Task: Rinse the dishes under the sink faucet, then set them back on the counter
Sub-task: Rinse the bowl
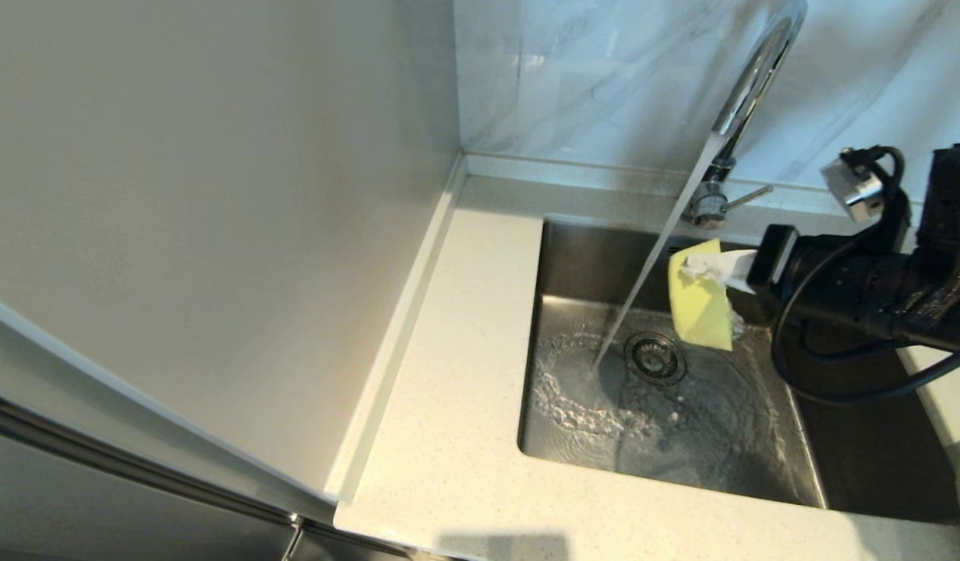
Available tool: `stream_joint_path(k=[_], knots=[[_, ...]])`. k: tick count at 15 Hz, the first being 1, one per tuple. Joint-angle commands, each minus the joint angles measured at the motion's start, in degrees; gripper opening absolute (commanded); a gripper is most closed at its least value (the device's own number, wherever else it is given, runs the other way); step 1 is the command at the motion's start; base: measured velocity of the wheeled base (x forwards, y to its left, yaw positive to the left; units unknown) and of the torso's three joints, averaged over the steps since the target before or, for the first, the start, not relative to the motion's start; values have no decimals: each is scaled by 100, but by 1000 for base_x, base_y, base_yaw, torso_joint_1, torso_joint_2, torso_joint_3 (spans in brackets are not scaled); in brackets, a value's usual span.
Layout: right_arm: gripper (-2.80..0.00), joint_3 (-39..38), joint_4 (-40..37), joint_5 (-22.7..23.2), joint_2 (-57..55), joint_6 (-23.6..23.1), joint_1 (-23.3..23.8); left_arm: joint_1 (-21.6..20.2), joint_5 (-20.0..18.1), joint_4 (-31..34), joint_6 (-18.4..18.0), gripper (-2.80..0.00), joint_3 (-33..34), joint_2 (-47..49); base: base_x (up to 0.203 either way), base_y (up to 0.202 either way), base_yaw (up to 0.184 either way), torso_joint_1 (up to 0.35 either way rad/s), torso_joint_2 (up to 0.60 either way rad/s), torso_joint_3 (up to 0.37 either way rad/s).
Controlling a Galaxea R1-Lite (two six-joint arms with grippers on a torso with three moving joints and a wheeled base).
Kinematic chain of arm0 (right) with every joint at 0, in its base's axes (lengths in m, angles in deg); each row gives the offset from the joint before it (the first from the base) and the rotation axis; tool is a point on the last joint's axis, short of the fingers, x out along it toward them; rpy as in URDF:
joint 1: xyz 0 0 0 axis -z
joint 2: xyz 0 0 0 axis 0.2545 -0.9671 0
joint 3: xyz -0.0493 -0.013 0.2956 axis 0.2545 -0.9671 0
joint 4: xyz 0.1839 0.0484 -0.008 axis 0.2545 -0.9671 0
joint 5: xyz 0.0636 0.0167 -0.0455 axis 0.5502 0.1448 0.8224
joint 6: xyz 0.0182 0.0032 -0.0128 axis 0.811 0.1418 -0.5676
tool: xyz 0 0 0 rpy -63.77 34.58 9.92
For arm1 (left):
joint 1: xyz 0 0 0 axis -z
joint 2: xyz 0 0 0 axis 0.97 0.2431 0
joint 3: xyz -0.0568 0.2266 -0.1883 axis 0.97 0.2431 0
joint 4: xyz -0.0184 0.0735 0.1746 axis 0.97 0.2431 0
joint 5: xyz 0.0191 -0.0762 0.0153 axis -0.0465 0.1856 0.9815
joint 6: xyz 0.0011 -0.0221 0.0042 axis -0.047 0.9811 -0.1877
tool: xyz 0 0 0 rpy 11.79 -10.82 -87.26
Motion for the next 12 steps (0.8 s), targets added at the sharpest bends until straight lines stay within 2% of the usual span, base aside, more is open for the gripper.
stream_joint_path(k=[1,4,6,7,9,12], knots=[[-280,79,35,253,404,1242,368,0,1,1,0,-280,0,0,0,0,0,0,0,0],[-280,502,264,1335,467,3521,1144,0,1,1,0,-280,0,0,0,0,0,0,0,0],[-280,379,1186,1822,357,4497,1516,0,1,1,0,-280,0,0,0,0,0,0,0,0],[-280,165,1552,1959,292,4830,1668,0,1,1,0,-280,0,0,0,0,0,0,0,0],[-280,-377,1937,2078,160,4962,1746,0,1,1,0,-280,0,0,0,0,0,0,0,0],[-280,-972,2256,2125,-95,4757,1823,0,1,1,0,-280,0,0,0,0,0,0,0,0]])
